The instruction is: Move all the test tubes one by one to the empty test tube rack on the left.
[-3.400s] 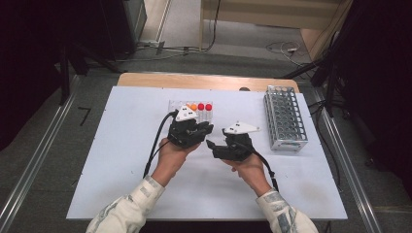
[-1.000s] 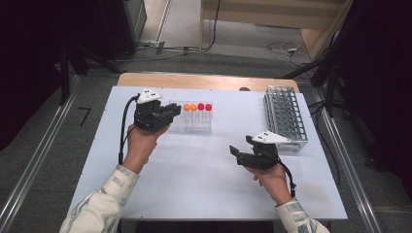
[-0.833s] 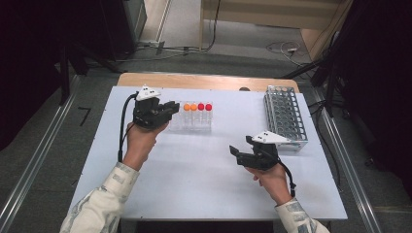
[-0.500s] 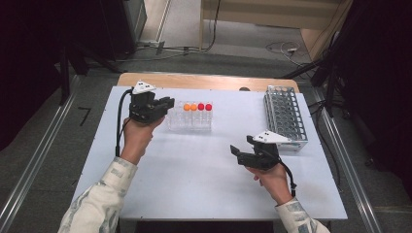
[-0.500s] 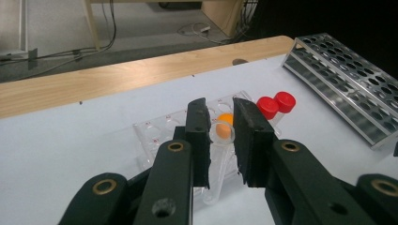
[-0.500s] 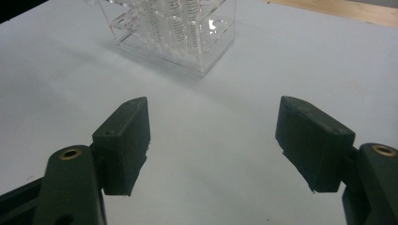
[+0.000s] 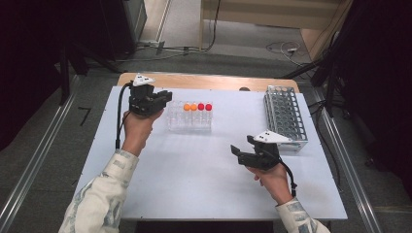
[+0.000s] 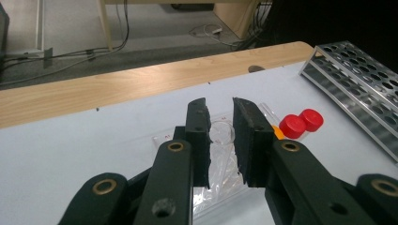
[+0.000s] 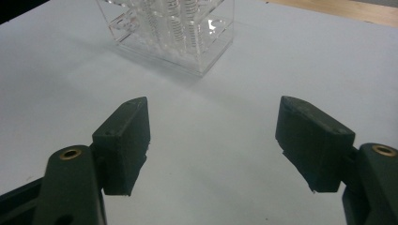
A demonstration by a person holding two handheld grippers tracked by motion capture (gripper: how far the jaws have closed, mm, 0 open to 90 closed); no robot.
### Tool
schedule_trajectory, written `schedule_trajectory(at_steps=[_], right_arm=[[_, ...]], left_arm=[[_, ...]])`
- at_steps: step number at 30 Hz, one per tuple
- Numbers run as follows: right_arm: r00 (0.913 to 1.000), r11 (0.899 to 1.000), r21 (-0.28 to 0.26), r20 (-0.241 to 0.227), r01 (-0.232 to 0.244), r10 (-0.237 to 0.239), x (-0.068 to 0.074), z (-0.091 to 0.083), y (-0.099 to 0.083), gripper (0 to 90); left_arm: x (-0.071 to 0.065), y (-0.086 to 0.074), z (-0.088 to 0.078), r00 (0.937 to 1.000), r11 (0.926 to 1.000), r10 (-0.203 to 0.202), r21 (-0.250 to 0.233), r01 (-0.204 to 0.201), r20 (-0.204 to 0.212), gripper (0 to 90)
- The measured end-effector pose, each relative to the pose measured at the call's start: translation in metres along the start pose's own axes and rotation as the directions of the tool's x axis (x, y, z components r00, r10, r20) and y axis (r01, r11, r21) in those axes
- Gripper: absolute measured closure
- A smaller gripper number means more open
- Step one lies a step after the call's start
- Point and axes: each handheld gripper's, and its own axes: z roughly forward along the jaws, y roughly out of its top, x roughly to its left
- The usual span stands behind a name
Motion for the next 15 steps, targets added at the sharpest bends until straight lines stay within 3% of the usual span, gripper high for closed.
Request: schedule_trajectory(at_steps=[15], right_arm=[[1.0000, 1.000, 0.001, -0.002, 0.001, -0.001, 0.0001, 0.0002, -0.0002, 24.8]], left_arm=[[0.0025, 0.0018, 0.0096, 0.9995, 1.0000, 0.009, 0.003, -0.009, -0.030, 77.2]])
